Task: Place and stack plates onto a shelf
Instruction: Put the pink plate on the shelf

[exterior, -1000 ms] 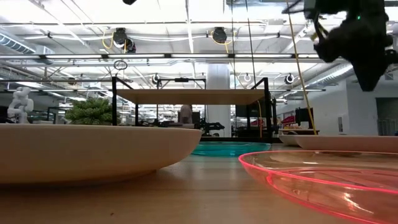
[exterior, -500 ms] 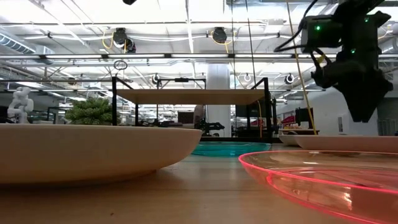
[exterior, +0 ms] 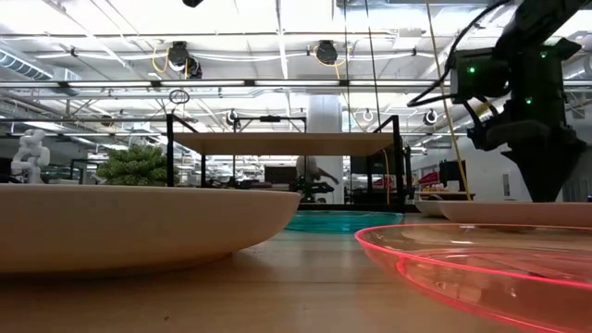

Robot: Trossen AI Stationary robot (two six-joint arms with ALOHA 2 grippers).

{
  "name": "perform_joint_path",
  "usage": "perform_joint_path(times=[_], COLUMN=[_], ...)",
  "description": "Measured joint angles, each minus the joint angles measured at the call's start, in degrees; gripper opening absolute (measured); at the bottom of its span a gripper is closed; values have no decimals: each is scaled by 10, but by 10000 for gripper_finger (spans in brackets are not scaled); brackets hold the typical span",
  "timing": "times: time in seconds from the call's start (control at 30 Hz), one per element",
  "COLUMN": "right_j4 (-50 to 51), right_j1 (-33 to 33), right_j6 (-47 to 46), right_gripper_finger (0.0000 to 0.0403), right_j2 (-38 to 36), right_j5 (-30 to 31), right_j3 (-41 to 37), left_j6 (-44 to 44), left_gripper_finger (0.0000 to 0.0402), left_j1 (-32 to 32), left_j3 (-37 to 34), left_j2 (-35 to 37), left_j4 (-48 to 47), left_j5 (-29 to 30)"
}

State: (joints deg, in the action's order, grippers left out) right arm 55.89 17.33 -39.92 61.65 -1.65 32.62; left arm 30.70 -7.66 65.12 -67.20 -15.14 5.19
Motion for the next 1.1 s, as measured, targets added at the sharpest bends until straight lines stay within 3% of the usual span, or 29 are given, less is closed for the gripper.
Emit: perform_joint_path(times=[0.37, 0.5, 0.77, 1.1], right_j4=[-47, -73, -93, -108], right_j1=[0, 0, 0, -2], right_j6=[-14, -26, -27, -63], right_gripper_finger=[153, 120, 13, 3], right_j2=[0, -1, -4, -39], right_j5=[-15, -34, -53, -87], right_j3=[-45, -57, -60, -62], left_j6=[0, 0, 0, -10], left_gripper_finger=[3, 3, 3, 3], left_j1=[0, 0, 0, 0], left_j3=[0, 0, 0, 0], left_j2=[0, 0, 0, 0], left_j4=[0, 0, 0, -1], left_j5=[0, 0, 0, 6])
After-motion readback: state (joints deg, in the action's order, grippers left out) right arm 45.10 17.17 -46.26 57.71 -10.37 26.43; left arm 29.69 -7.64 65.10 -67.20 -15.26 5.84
